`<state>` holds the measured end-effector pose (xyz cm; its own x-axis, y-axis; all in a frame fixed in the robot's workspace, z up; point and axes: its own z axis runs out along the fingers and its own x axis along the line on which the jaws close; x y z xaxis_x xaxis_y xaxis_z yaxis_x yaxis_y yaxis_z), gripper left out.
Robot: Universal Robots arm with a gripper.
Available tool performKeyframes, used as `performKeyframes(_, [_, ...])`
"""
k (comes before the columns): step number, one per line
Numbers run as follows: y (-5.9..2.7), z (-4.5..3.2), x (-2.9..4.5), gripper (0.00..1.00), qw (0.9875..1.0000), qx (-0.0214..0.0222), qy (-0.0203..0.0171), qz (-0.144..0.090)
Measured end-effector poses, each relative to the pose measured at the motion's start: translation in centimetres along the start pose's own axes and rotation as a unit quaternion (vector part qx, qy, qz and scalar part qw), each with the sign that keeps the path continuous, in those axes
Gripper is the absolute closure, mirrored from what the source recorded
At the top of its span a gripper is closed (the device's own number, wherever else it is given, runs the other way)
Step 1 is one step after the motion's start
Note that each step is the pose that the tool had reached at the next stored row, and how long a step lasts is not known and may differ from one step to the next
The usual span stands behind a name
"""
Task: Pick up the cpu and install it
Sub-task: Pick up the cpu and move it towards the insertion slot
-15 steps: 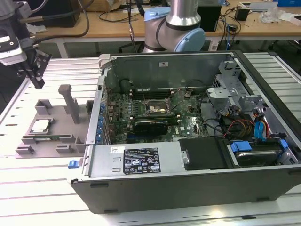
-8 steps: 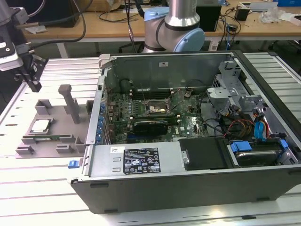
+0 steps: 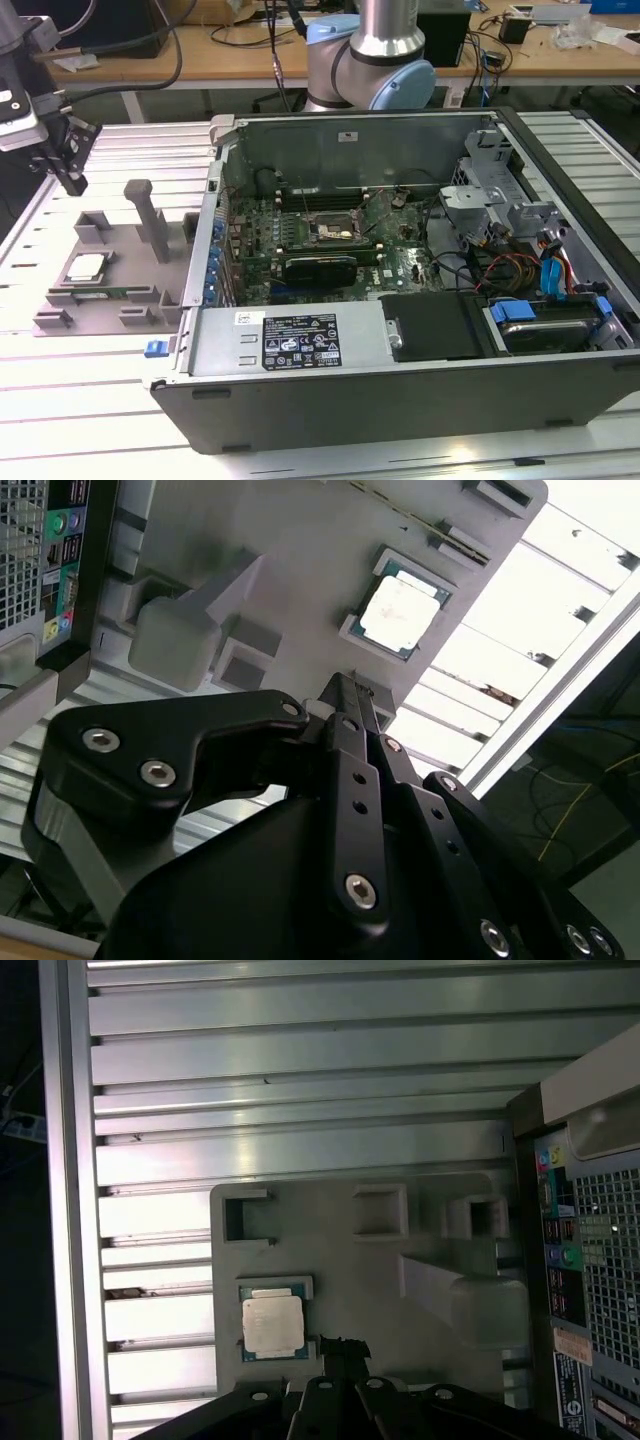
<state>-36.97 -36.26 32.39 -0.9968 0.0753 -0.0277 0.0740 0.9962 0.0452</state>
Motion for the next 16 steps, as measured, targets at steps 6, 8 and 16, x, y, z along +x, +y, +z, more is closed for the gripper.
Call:
performKeyframes(6, [0.0,0.0,0.0,0.89,1.0,0.0,0.0,0.0])
performKeyframes(8, [0.0,0.0,0.01,0.89,1.0,0.0,0.0,0.0])
performKeyframes(16, [-0.17,0.56,1.88,0.89,1.0,-0.0003,-0.004,0.0])
